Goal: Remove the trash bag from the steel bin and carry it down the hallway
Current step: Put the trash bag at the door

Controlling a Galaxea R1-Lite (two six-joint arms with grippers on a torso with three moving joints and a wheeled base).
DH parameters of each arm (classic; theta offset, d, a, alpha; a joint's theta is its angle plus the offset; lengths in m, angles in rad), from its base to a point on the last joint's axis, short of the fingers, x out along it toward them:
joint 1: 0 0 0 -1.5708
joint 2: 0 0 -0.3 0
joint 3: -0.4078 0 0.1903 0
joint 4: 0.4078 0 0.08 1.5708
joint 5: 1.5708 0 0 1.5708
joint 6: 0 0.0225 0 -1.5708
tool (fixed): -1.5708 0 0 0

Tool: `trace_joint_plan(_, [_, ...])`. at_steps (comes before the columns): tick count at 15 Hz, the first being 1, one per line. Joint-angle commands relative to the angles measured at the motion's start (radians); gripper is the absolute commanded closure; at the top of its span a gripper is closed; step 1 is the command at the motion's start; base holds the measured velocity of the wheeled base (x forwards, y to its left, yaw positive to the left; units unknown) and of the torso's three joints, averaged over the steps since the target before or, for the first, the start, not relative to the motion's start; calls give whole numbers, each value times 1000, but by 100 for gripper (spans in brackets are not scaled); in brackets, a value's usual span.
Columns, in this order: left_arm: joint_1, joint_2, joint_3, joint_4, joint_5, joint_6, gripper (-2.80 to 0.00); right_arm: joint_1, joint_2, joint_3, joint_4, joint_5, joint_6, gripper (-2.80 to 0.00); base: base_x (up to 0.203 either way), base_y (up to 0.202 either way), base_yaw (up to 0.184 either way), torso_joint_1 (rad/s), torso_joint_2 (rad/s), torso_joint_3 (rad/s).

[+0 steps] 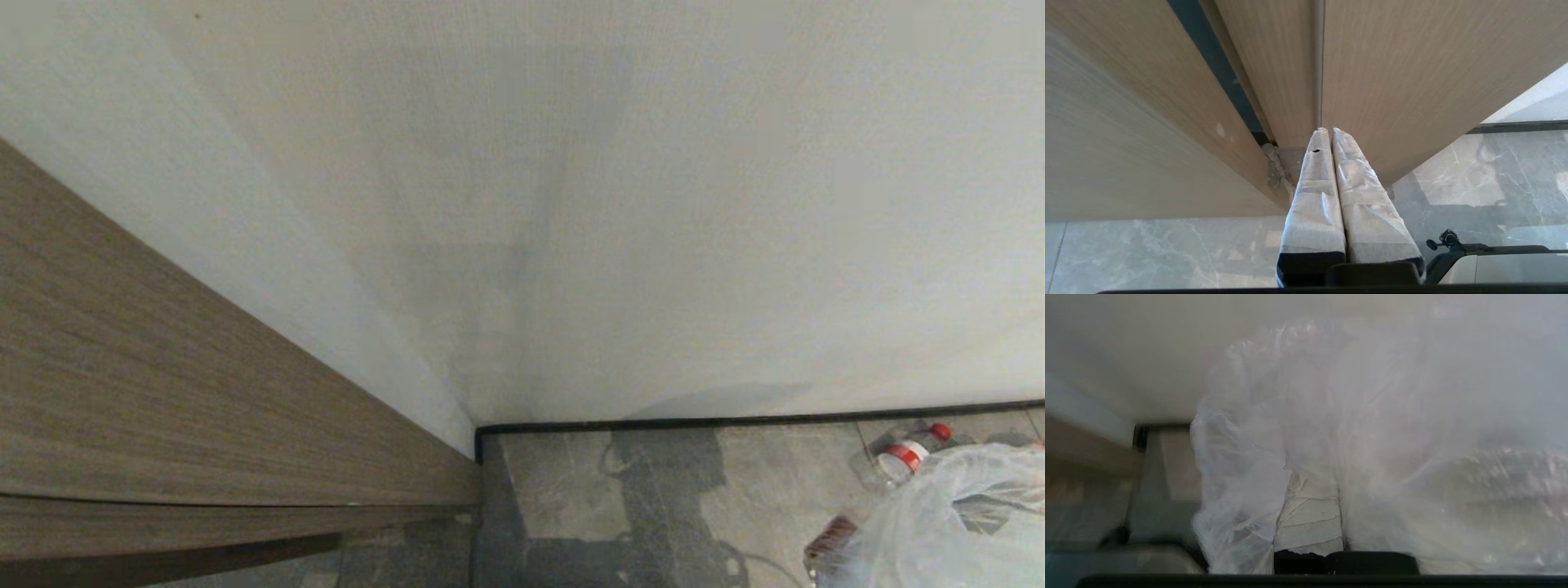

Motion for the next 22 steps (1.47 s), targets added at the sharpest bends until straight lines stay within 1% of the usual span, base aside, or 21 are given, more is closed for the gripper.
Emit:
trace_joint_plan(1, [0,-1,0,0,1,0,0,0,29,-142,278,2,-7,0,0,0,0,0,0,0])
trace_joint_plan(2, [0,0,0,0,1,0,0,0,73,-197,390,11,-17,0,0,0,0,0,0,0])
trace_joint_plan(3, [0,0,0,0,0,0,0,0,148,-226,434,31,-33,0,0,0,0,0,0,0])
trace_joint_plan(5, [0,0,0,0,0,0,0,-1,297,-300,433,63,-54,0,0,0,0,0,0,0])
trace_joint_plan(7, [0,0,0,-1,0,0,0,-1,464,-376,438,91,-59,0,0,0,0,0,0,0])
trace_joint_plan(9, [0,0,0,0,0,0,0,0,615,-407,423,123,-66,0,0,0,0,0,0,0])
trace_joint_plan(12, [0,0,0,0,0,0,0,2,773,-412,399,149,-86,0,0,0,0,0,0,0])
trace_joint_plan(14, [0,0,0,0,0,0,0,4,826,-386,390,156,-135,0,0,0,0,0,0,0])
trace_joint_plan(17, [0,-1,0,0,0,0,0,5,861,-306,275,153,-144,0,0,0,0,0,0,0])
trace_joint_plan(18, [0,0,0,0,0,0,0,7,882,-298,259,150,-145,-164,0,0,0,0,0,0])
trace_joint_plan(19, [0,0,0,0,1,0,0,8,911,-301,251,152,-145,-280,0,0,0,0,0,0])
trace_joint_plan(22, [0,0,0,0,0,0,0,9,985,-334,244,166,-148,-280,0,0,0,0,0,0])
